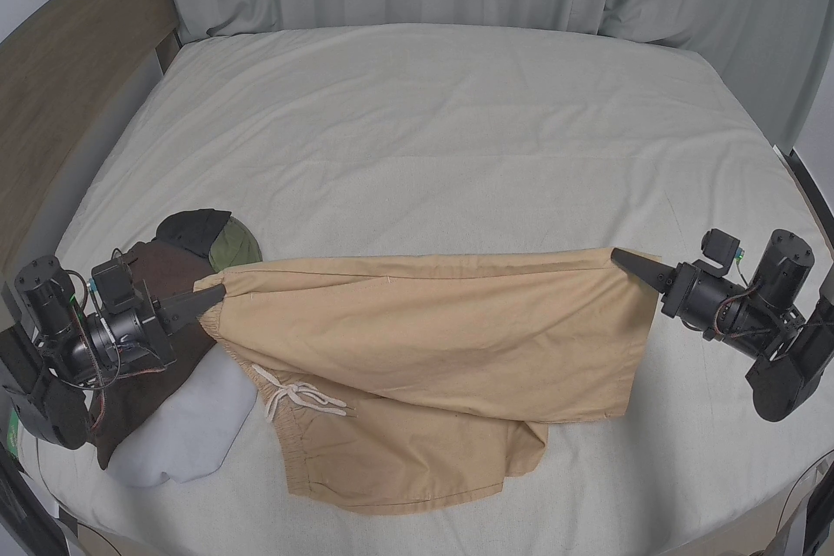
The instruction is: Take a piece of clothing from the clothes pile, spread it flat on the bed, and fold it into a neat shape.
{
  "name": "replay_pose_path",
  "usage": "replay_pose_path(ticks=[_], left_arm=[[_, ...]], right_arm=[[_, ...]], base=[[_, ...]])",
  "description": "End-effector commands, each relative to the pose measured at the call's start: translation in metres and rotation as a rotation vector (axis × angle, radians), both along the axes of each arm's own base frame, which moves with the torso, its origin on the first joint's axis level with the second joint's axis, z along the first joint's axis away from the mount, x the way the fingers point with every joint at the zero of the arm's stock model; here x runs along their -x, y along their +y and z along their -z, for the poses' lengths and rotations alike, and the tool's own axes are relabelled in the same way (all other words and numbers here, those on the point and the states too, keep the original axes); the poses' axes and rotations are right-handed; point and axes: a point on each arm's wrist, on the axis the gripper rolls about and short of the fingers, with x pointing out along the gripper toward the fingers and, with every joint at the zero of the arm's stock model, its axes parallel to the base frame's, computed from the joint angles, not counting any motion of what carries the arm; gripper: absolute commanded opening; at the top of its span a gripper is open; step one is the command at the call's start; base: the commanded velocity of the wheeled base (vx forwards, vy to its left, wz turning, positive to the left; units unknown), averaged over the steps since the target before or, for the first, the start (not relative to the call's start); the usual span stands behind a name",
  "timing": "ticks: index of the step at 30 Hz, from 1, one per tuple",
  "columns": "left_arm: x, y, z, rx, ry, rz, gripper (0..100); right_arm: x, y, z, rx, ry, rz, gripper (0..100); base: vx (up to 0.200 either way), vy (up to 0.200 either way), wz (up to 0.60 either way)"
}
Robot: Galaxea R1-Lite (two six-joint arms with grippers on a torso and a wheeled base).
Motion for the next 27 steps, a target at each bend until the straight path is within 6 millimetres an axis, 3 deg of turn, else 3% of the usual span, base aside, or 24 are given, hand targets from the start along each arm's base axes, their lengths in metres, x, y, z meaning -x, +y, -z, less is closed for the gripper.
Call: replay_pose_path(ticks=[1, 18, 27], left_arm=[[-0.005, 0.001, 0.001, 0.008, 0.006, -0.008, 0], [-0.036, 0.001, 0.002, 0.039, -0.005, -0.111, 0], [-0.049, -0.010, 0.003, 0.071, 0.009, -0.148, 0]], right_arm=[[-0.006, 0.001, -0.003, -0.003, -0.020, -0.001, 0], [-0.049, 0.003, -0.001, -0.011, -0.084, 0.055, 0], [-0.066, 0.006, 0.000, -0.017, -0.116, 0.055, 0]], base=[[0.000, 0.000, 0.00], [0.000, 0.000, 0.00], [0.000, 0.000, 0.00]])
